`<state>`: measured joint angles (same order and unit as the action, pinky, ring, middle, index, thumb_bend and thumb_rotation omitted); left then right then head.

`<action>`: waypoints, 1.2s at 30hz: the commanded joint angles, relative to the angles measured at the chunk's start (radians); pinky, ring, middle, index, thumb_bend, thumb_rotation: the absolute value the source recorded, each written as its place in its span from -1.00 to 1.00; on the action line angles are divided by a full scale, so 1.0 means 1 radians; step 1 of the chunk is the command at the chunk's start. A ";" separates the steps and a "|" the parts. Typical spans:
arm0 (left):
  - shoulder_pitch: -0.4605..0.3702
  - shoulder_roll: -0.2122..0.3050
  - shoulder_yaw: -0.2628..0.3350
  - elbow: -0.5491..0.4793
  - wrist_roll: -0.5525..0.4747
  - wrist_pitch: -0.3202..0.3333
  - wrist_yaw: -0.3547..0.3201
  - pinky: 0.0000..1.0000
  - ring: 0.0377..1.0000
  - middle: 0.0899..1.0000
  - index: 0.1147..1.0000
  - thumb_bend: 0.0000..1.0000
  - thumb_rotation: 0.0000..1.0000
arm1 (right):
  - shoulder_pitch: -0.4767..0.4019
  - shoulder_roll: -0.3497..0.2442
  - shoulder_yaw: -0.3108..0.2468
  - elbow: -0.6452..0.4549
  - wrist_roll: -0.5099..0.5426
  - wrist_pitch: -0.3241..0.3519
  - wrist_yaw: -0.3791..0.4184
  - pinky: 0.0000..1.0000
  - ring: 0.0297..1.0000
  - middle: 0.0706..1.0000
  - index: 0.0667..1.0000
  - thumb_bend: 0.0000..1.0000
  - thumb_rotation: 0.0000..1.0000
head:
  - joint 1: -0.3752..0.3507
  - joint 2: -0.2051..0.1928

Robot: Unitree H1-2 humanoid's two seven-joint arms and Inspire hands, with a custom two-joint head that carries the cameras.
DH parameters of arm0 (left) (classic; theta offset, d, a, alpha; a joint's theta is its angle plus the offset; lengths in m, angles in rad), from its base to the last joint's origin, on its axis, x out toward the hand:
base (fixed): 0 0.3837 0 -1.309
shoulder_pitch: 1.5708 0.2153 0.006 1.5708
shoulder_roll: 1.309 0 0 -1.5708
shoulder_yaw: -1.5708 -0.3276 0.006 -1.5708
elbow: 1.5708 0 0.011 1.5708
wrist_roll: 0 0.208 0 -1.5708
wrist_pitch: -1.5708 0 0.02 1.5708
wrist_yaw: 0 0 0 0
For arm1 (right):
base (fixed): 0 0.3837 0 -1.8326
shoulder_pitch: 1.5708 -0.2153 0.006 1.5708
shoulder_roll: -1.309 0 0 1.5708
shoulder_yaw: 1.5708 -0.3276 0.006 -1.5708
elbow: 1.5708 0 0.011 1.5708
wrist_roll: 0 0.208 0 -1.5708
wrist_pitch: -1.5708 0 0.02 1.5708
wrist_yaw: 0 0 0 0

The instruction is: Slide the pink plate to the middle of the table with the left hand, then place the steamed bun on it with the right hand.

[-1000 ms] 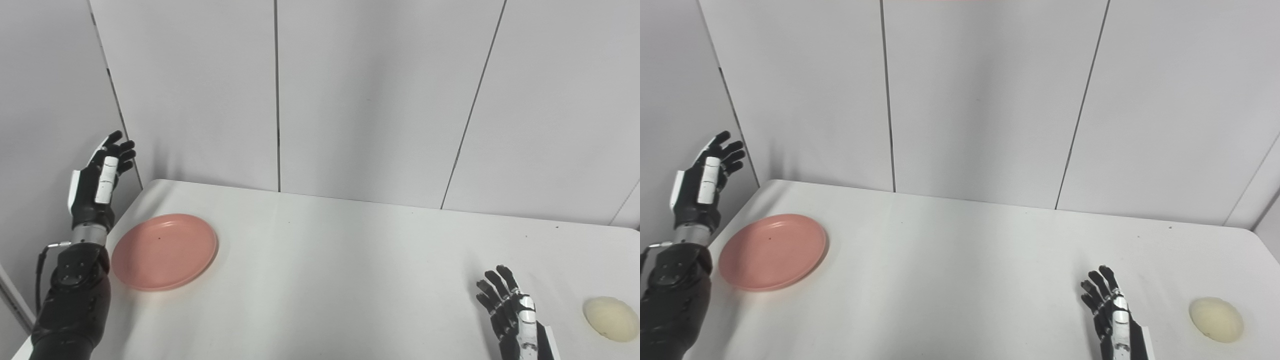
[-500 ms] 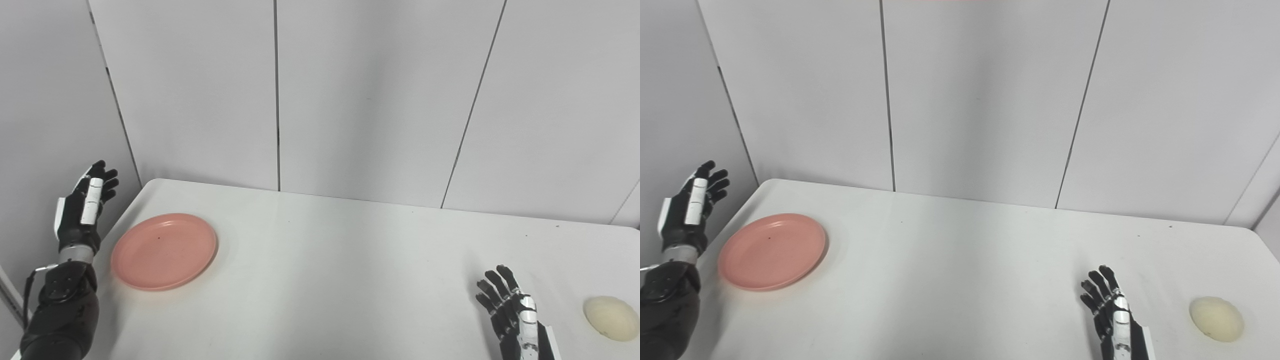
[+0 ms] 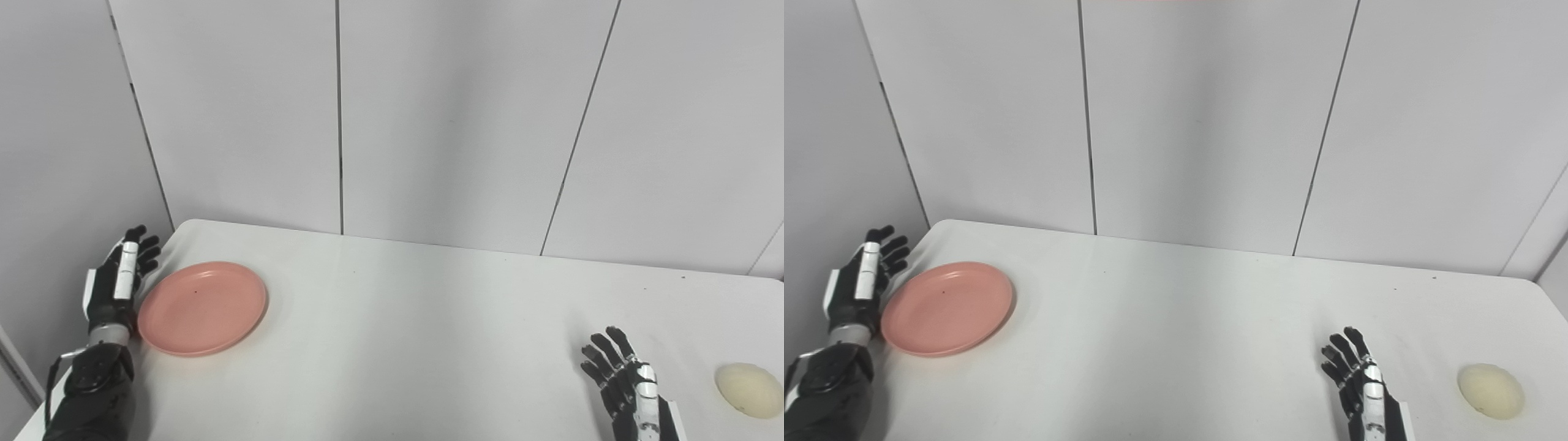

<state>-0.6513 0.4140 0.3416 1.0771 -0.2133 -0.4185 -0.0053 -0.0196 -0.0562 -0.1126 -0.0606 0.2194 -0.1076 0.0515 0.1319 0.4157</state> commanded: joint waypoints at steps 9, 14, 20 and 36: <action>0.018 -0.041 -0.018 -0.156 -0.014 0.091 0.005 0.51 0.51 0.50 0.48 0.62 0.66 | 0.049 0.013 0.008 0.025 -0.011 -0.004 0.003 0.71 0.69 0.70 0.76 0.10 0.98 | -0.004 0.013; 0.027 -0.062 -0.013 -0.200 -0.047 0.159 -0.019 0.60 0.58 0.53 0.49 0.67 0.64 | 0.050 0.017 0.008 0.017 -0.011 0.005 -0.002 0.69 0.66 0.68 0.74 0.13 0.96 | -0.006 0.015; 0.049 -0.085 -0.016 -0.282 -0.086 0.238 -0.056 0.62 0.61 0.58 0.57 0.63 0.69 | 0.046 0.015 0.009 0.031 -0.019 -0.015 0.000 0.68 0.65 0.67 0.74 0.09 1.00 | -0.011 0.019; 0.058 -0.149 -0.074 -0.426 -0.083 0.361 -0.064 0.50 0.55 0.55 0.54 0.69 0.68 | 0.045 0.019 0.013 0.027 -0.026 -0.015 0.001 0.64 0.65 0.67 0.72 0.10 1.00 | -0.019 0.026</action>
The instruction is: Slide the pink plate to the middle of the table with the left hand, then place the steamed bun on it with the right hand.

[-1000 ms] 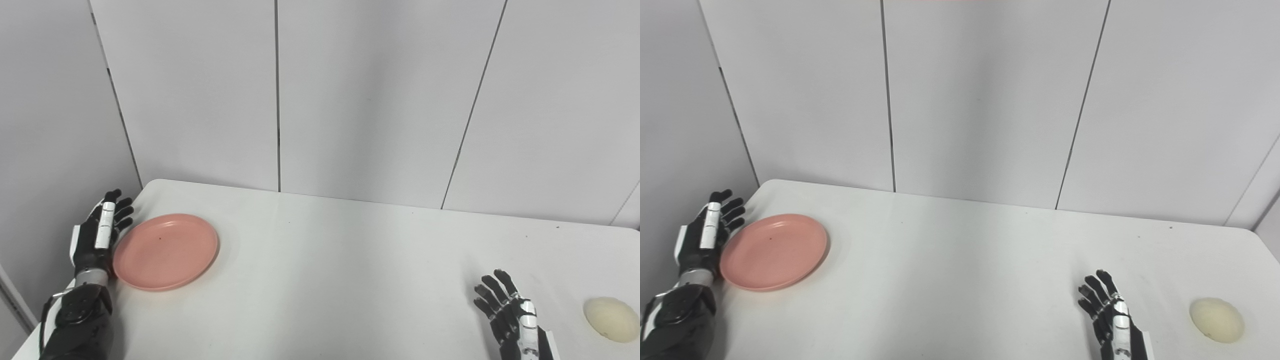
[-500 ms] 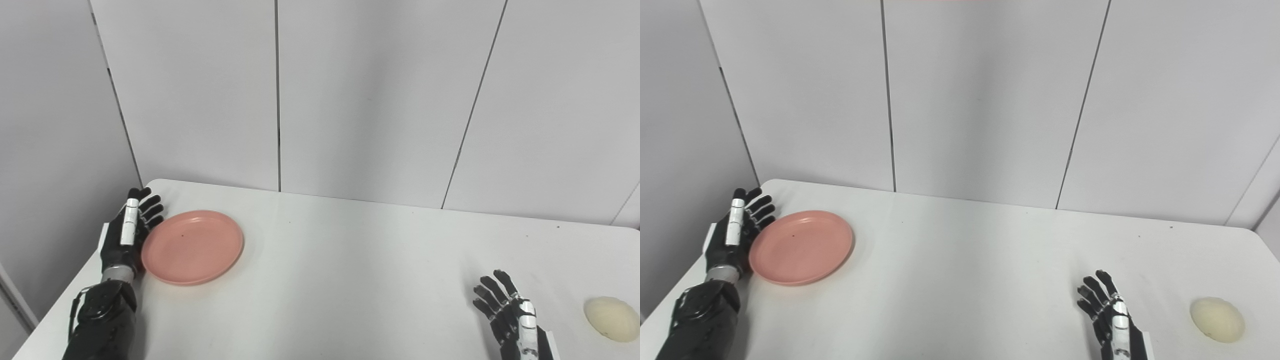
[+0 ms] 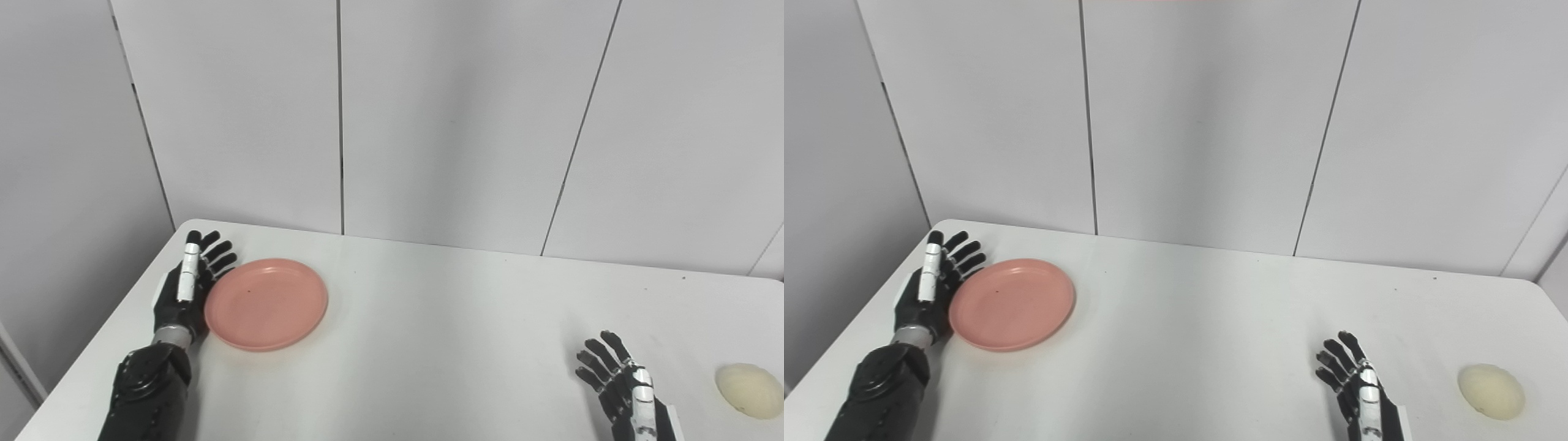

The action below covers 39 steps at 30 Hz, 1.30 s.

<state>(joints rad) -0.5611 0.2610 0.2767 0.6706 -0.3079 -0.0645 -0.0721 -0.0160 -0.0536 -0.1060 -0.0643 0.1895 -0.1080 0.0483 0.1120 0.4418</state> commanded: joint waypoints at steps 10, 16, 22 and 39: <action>-0.045 -0.033 -0.074 0.001 0.062 -0.027 -0.009 0.50 0.55 0.55 0.56 0.62 0.73 | 0.034 0.023 0.014 0.037 -0.005 -0.026 0.004 0.57 0.58 0.62 0.68 0.09 1.00 | -0.015 0.000; -0.065 -0.057 -0.096 0.033 0.077 -0.043 -0.012 0.48 0.53 0.52 0.53 0.66 0.69 | 0.032 0.026 0.020 0.042 -0.021 -0.037 0.001 0.56 0.58 0.62 0.64 0.04 1.00 | -0.036 0.004; -0.065 -0.083 -0.123 0.051 0.101 -0.051 -0.015 0.53 0.58 0.55 0.56 0.58 0.67 | 0.030 0.036 0.026 0.031 -0.035 -0.025 -0.009 0.53 0.53 0.57 0.60 0.07 0.99 | -0.052 0.005; -0.068 -0.199 -0.168 -0.008 0.147 0.007 0.026 0.63 0.69 0.64 0.66 0.52 0.78 | 0.031 0.067 0.047 0.015 -0.093 -0.015 -0.039 0.51 0.54 0.55 0.59 0.13 0.99 | -0.154 0.034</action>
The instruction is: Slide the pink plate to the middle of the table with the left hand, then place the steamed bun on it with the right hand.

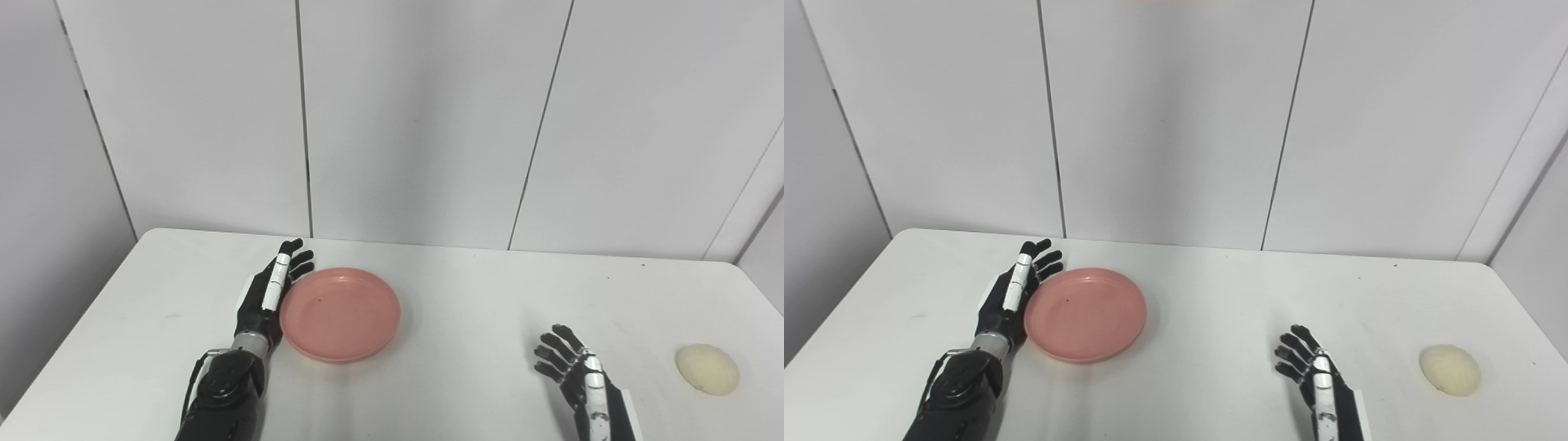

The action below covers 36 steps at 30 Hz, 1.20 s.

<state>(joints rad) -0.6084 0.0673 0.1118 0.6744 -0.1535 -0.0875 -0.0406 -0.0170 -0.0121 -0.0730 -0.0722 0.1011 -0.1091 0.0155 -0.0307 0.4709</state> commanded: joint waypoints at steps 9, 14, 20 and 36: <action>-0.023 -0.038 -0.022 -0.013 -0.004 0.049 -0.019 0.61 0.66 0.61 0.65 0.53 0.75 | 0.028 0.054 0.037 0.021 -0.041 -0.018 -0.023 0.46 0.48 0.48 0.56 0.15 0.99 | -0.100 0.012; -0.019 -0.053 -0.018 -0.023 -0.009 0.050 -0.013 0.61 0.66 0.61 0.64 0.51 0.73 | 0.025 0.068 0.054 0.019 -0.075 -0.010 -0.042 0.47 0.46 0.48 0.54 0.13 1.00 | -0.144 0.017; -0.001 -0.085 -0.014 -0.024 0.001 -0.014 0.016 0.53 0.61 0.58 0.61 0.47 0.71 | 0.033 0.088 0.074 0.004 -0.137 0.003 -0.074 0.45 0.49 0.51 0.54 0.11 1.00 | -0.225 0.019; 0.084 -0.139 -0.049 -0.196 -0.025 0.071 -0.027 0.52 0.58 0.58 0.58 0.44 0.70 | 0.044 0.101 0.084 -0.002 -0.179 0.020 -0.101 0.47 0.53 0.56 0.57 0.05 1.00 | -0.300 0.023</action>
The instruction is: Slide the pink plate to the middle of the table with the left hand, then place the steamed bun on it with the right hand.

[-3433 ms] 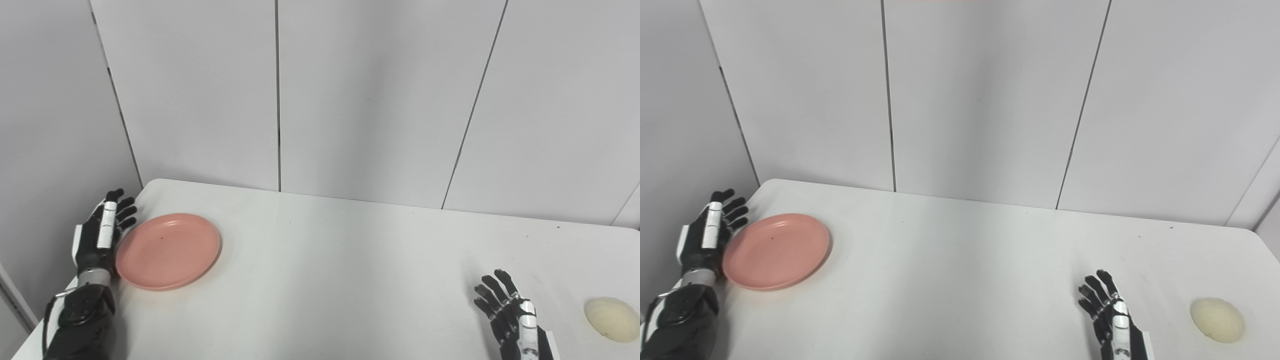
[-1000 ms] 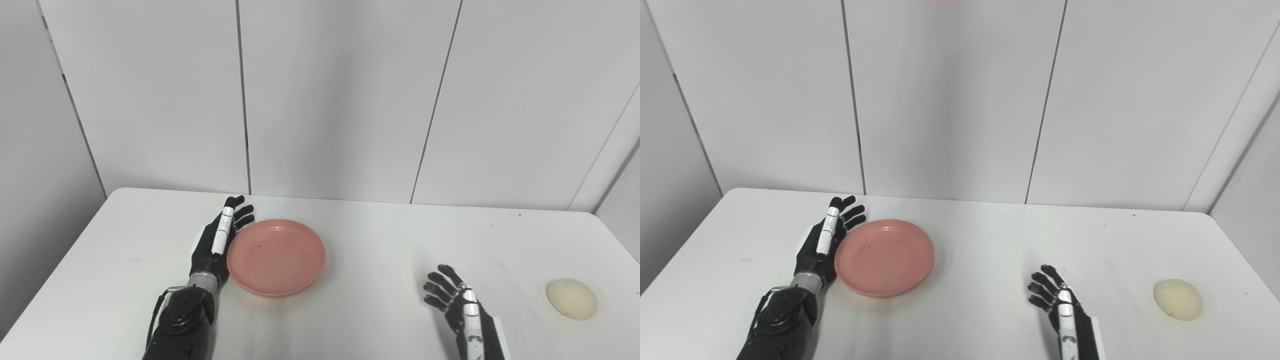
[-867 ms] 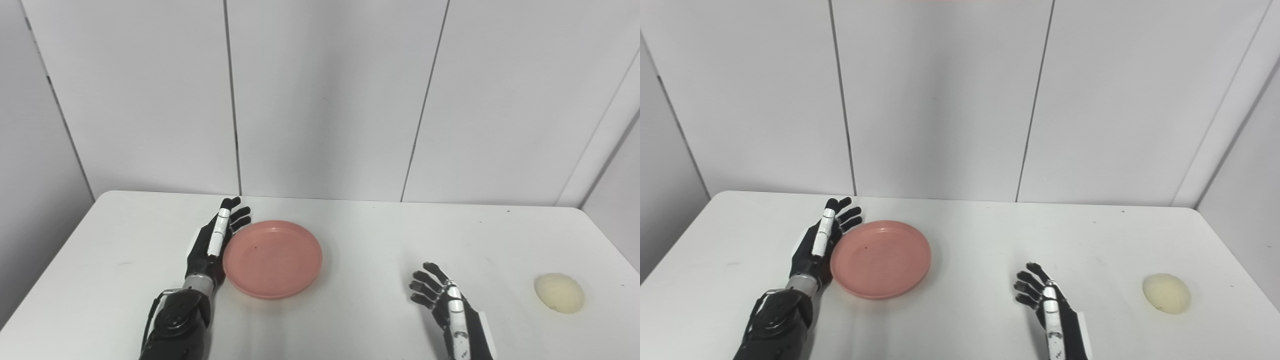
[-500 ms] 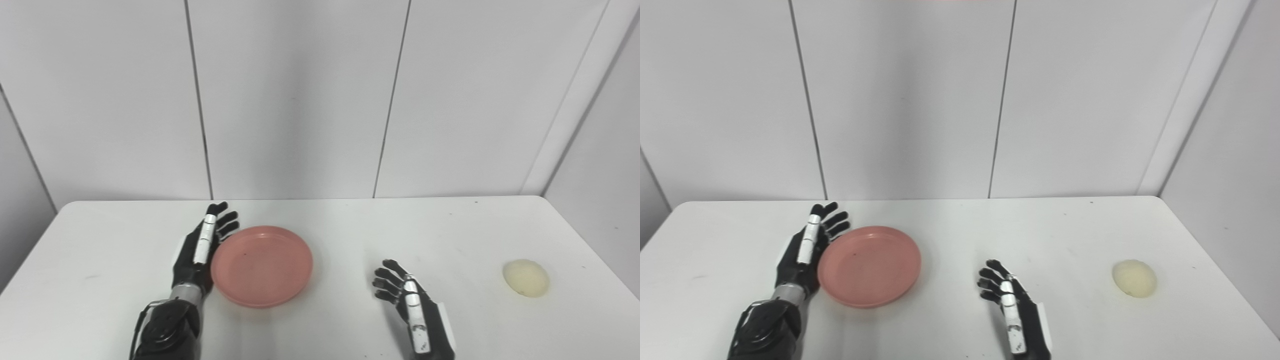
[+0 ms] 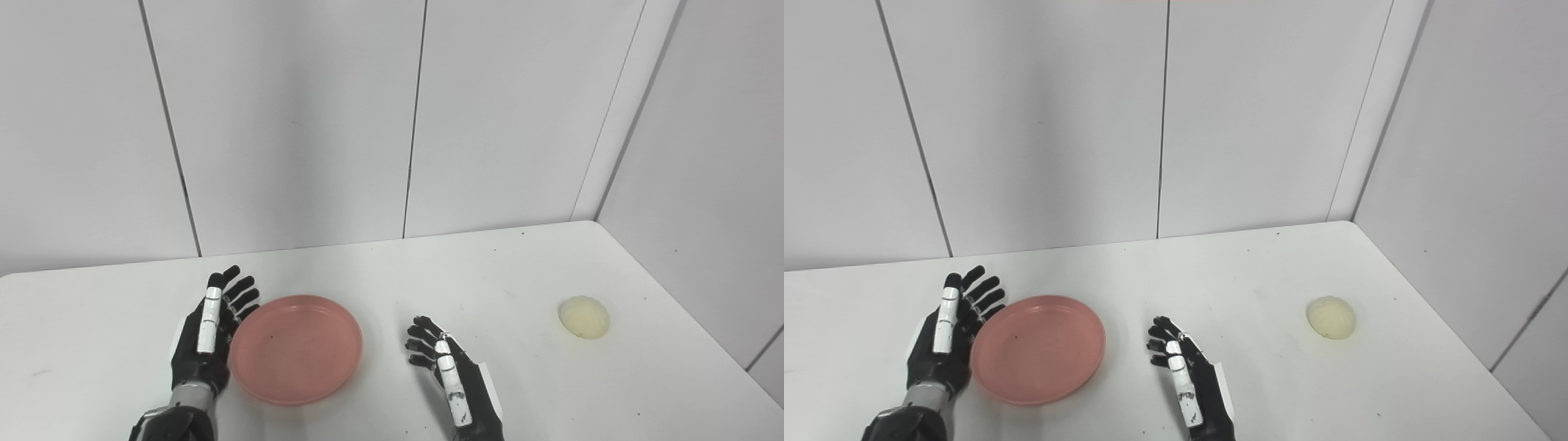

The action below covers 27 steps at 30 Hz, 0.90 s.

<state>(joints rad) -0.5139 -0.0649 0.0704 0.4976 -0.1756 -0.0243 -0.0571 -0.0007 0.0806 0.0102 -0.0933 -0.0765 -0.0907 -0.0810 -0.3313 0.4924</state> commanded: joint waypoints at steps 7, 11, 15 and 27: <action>0.011 -0.006 -0.008 -0.062 -0.001 0.042 -0.007 0.46 0.53 0.52 0.56 0.46 0.68 | 0.022 -0.007 0.000 0.027 -0.055 -0.057 -0.035 0.41 0.48 0.52 0.58 -0.02 0.90 | 0.000 0.010; 0.013 -0.001 -0.009 -0.063 0.002 0.046 -0.013 0.51 0.57 0.56 0.58 0.44 0.72 | 0.007 -0.017 -0.012 0.015 -0.098 -0.109 -0.070 0.35 0.45 0.50 0.56 0.04 0.77 | 0.000 0.009; 0.012 -0.002 -0.012 -0.059 0.009 0.051 -0.013 0.51 0.59 0.58 0.60 0.42 0.74 | -0.023 -0.043 -0.040 -0.036 -0.122 -0.108 -0.090 0.35 0.43 0.47 0.53 0.14 0.69 | 0.007 0.006; 0.007 -0.011 -0.013 -0.035 0.009 0.055 -0.012 0.48 0.57 0.53 0.56 0.40 0.69 | -0.173 -0.335 -0.128 -0.185 -0.489 0.036 -0.057 0.39 0.54 0.61 0.70 0.40 0.78 | 0.012 -0.003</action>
<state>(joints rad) -0.4944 -0.0751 0.0624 0.4526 -0.1686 0.0204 -0.0677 -0.1326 -0.2209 -0.1134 -0.2133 -0.5027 -0.1078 -0.1647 -0.3206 0.4893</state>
